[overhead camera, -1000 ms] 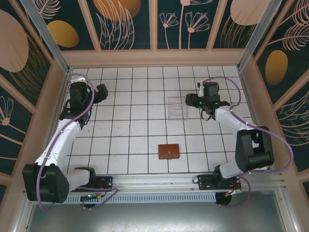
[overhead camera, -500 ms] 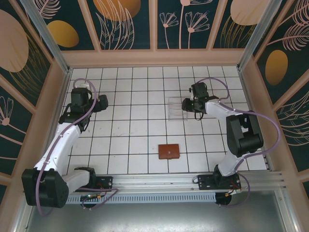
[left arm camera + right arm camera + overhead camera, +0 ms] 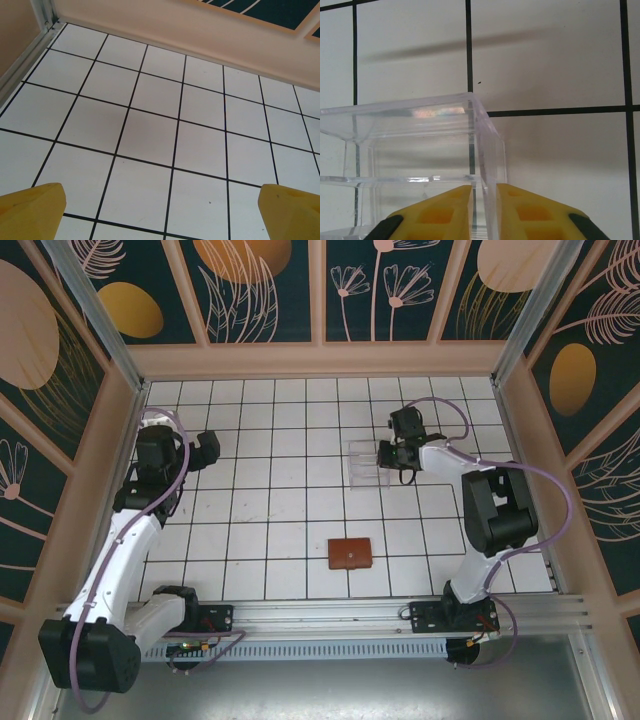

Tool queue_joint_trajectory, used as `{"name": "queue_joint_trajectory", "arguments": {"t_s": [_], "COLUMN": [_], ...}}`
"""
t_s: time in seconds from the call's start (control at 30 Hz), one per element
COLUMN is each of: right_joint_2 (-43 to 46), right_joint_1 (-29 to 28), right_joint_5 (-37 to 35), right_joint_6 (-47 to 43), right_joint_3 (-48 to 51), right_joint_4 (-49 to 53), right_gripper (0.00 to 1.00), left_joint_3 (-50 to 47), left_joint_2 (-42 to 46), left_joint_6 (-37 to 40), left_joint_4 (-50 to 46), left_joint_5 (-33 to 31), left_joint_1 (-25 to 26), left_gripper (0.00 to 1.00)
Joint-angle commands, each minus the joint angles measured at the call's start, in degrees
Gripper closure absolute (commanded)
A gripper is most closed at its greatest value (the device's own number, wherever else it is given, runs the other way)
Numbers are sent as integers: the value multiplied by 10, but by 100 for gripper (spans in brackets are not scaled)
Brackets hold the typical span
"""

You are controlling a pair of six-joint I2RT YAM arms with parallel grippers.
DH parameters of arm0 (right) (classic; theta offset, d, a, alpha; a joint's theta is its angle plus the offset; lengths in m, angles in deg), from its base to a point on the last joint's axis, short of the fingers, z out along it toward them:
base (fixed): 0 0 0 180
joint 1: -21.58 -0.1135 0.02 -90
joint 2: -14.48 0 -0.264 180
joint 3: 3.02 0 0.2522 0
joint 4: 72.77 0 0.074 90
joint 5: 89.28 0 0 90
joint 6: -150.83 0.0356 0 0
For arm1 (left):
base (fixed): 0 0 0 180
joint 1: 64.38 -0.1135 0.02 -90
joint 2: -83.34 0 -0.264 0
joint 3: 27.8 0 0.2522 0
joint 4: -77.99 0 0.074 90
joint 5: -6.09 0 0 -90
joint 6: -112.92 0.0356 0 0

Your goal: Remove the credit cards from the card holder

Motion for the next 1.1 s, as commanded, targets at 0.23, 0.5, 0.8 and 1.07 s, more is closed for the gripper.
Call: {"name": "queue_joint_trajectory", "arguments": {"t_s": [0.23, 0.5, 0.8, 1.07], "right_joint_2": [-18, -75, -123, -131], "right_joint_1": [-51, -118, -146, -149], "right_joint_5": [-57, -92, -111, -120], "right_joint_6": [49, 112, 124, 110], "right_joint_3": [-58, -144, -194, -197], "right_joint_4": [47, 79, 88, 92], "right_gripper": [88, 90, 91, 86], "left_joint_3": [-8, -7, -8, -8], "left_joint_2": [9, 8, 6, 2], "left_joint_6": [-4, 1, 2, 4], "left_joint_4": [11, 7, 8, 7], "left_joint_5": [-4, 0, 2, 3], "left_joint_1": [2, 1, 1, 1], "left_gripper": [1, 1, 2, 2]}}
